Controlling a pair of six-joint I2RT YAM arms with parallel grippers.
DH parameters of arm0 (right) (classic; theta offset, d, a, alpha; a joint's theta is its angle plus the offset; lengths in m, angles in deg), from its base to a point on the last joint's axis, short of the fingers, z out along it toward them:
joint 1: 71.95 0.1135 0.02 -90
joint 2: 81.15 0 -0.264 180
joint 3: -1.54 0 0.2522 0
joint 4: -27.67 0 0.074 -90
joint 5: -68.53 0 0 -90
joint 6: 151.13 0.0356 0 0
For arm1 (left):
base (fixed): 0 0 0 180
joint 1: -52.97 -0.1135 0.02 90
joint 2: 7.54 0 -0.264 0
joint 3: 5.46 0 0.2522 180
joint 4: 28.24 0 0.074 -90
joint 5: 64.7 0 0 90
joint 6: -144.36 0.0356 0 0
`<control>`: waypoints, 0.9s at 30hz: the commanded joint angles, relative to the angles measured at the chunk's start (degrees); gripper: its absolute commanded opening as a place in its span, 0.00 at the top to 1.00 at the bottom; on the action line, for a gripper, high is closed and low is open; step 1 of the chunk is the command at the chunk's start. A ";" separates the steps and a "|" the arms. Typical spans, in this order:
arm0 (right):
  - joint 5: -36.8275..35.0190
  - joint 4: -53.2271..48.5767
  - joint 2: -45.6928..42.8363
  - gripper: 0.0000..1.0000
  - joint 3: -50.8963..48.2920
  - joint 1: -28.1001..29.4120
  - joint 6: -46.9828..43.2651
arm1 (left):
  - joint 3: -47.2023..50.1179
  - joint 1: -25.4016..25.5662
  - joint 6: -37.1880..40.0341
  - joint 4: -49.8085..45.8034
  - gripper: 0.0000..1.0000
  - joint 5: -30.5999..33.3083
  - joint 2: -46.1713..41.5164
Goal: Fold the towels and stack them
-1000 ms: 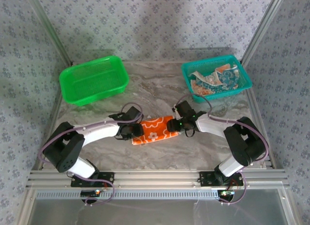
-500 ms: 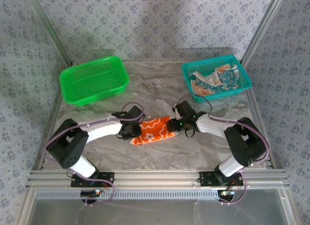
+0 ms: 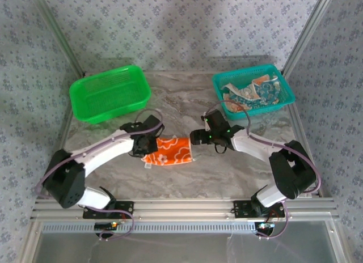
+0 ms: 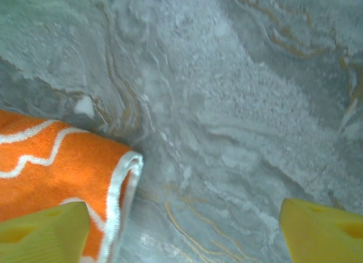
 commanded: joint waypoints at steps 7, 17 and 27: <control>-1.59 -2.83 -0.24 0.00 6.68 -1.31 0.02 | -22.53 -6.61 10.65 -20.23 1.00 3.10 -2.75; -2.24 -4.97 -2.82 0.00 7.06 -2.59 -0.39 | -49.68 -16.27 17.01 -25.73 1.00 -0.57 7.50; -1.81 -7.19 -4.16 0.00 6.54 -3.55 0.19 | -74.90 -23.76 19.39 -25.81 1.00 -3.68 21.88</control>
